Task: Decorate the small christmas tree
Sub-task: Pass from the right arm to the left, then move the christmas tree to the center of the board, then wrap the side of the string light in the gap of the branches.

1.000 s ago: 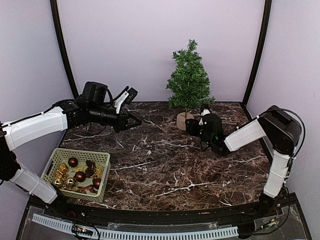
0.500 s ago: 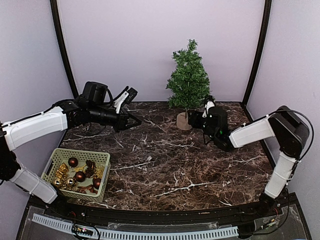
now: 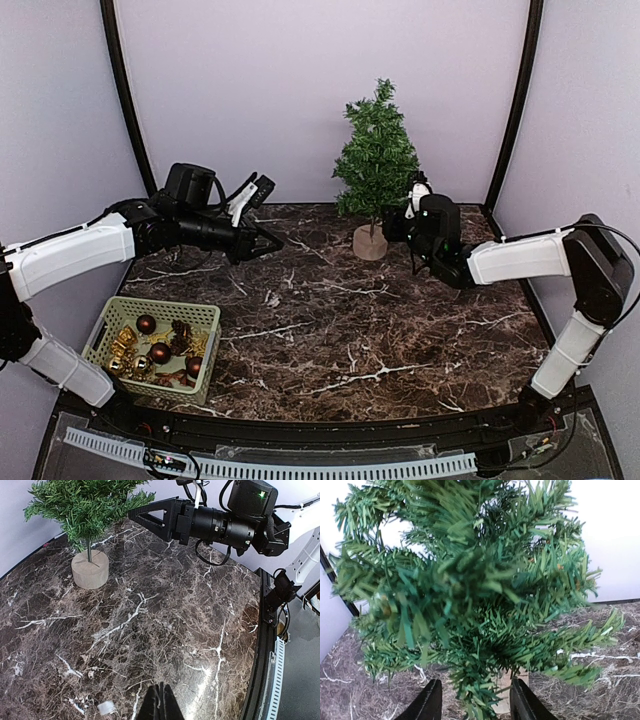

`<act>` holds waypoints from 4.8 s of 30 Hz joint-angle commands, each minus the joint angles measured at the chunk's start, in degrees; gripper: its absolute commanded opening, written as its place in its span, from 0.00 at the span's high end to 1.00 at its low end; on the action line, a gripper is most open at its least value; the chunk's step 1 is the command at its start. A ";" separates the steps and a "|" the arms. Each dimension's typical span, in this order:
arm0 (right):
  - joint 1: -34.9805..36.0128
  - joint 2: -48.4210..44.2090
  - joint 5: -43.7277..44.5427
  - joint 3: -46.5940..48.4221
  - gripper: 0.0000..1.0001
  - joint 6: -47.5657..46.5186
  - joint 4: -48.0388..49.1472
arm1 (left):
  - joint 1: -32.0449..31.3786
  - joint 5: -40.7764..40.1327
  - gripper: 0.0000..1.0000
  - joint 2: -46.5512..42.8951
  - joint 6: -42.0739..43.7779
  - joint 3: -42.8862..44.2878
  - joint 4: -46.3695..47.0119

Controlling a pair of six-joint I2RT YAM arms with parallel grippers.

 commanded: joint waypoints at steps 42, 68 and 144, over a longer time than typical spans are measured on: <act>18.55 -12.72 12.04 -2.87 1.00 1.56 -13.73 | -0.17 0.46 1.00 -2.17 0.45 1.30 -0.59; 31.75 -25.28 18.52 -9.67 0.35 6.74 -15.53 | -2.65 11.41 1.00 -3.15 7.89 8.42 -12.85; 37.19 -37.06 25.42 -17.45 1.00 -0.01 -19.61 | -19.47 -12.18 1.00 0.38 -4.45 12.60 -1.87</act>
